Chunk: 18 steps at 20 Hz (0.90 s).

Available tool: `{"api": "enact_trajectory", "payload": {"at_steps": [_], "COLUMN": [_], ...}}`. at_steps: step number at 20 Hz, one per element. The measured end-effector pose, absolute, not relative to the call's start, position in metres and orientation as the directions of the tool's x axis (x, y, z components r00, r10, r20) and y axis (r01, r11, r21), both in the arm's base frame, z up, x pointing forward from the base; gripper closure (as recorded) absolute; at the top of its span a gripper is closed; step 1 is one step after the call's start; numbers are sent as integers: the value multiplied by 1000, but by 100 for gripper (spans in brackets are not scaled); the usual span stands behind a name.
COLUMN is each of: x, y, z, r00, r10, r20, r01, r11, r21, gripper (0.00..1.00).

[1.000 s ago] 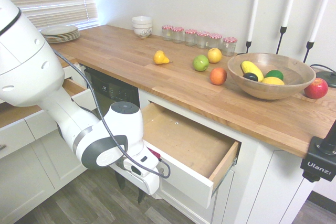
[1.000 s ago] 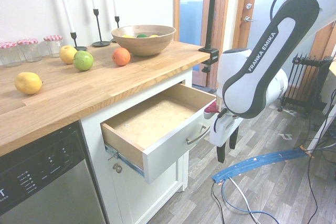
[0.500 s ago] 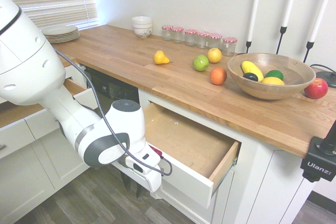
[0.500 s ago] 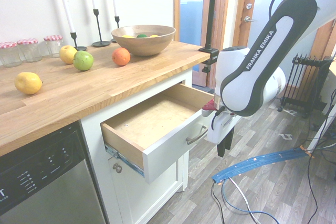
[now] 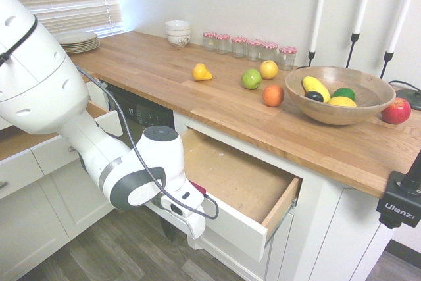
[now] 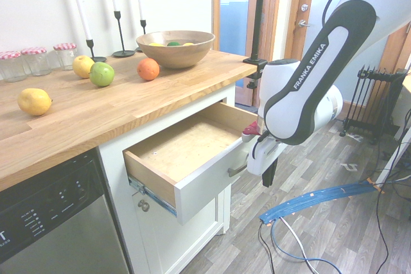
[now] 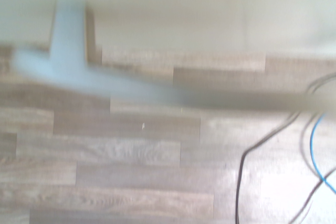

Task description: Close the drawer

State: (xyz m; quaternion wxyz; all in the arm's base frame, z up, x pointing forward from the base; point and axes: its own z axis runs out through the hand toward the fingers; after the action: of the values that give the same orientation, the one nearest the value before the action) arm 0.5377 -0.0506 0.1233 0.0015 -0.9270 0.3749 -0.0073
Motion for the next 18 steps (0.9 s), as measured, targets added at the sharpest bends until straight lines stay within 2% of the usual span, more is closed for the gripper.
{"api": "enact_trajectory", "payload": {"at_steps": [7,18], "x": [558,587], "y": [-36,-41], "z": [126,127], "r00": [757,749], "r10": [-650,-651], "r20": [72,125], "r01": [-648,-647], "r11": [-760,-759], "r21": [-50,-78], "gripper": [100,100]}}
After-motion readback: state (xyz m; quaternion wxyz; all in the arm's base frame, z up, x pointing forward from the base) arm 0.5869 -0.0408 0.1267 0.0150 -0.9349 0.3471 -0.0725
